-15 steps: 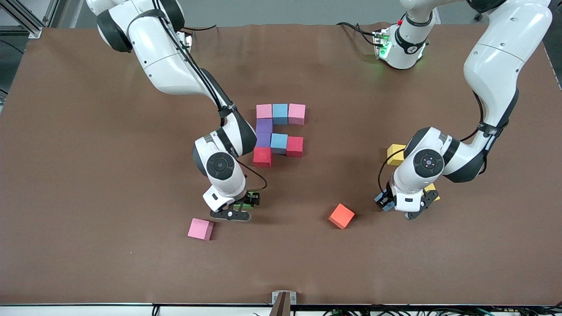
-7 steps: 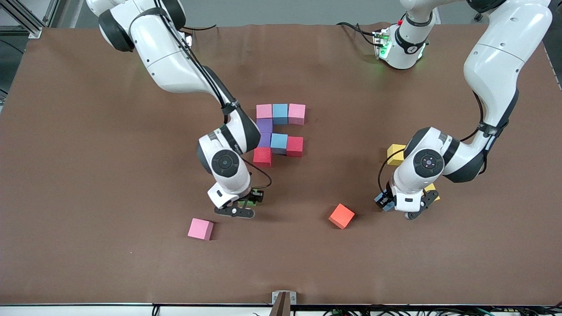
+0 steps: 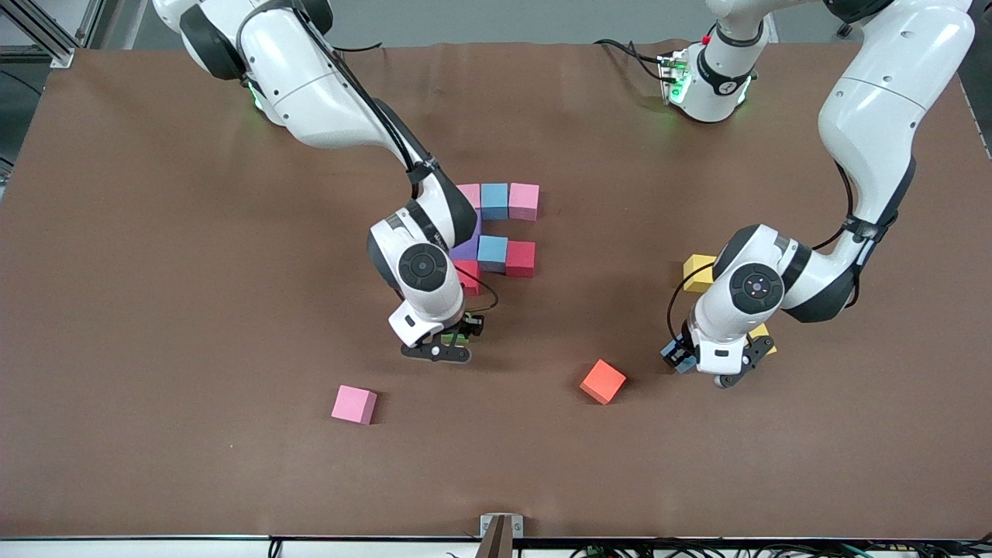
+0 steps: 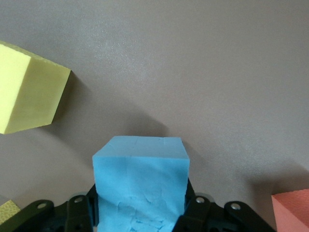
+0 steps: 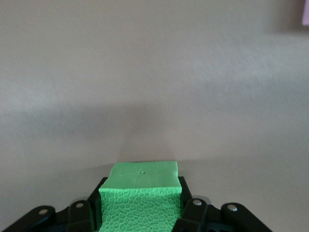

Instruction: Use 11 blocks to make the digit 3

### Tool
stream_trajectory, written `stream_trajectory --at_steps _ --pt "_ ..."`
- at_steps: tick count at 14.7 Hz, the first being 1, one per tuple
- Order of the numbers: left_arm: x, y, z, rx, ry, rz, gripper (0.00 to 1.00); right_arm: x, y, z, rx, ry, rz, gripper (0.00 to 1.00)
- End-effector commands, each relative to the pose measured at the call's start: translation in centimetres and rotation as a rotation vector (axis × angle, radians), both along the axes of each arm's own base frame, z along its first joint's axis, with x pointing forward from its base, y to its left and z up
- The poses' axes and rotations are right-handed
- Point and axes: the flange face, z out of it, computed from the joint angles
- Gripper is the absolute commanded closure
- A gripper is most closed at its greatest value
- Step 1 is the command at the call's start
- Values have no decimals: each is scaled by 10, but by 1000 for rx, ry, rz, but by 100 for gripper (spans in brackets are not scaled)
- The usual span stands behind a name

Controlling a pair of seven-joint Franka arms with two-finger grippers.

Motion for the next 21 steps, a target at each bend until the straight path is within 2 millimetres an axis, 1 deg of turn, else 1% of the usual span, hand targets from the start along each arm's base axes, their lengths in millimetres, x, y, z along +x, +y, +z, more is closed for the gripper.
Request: stream_trajectory --at_steps 1,6,9,13,17,19,21 --pt "4 -2 0 5 5 -3 54 -24 -5 12 4 30 1 75" --pt "4 -2 0 6 4 -4 54 -24 0 12 30 -4 0 75" --pt "4 -2 0 5 5 -3 54 -30 6 8 36 -14 8 75" --pt "4 -2 -1 7 6 -3 54 -36 5 -2 40 -23 11 75" --pt "4 -2 -3 6 9 -3 54 -38 6 -2 34 -14 14 74" --pt "4 -2 -3 6 9 -3 54 -43 8 -6 30 -7 20 74" --pt "3 -2 -3 5 8 -4 54 -47 7 -4 27 -4 22 74"
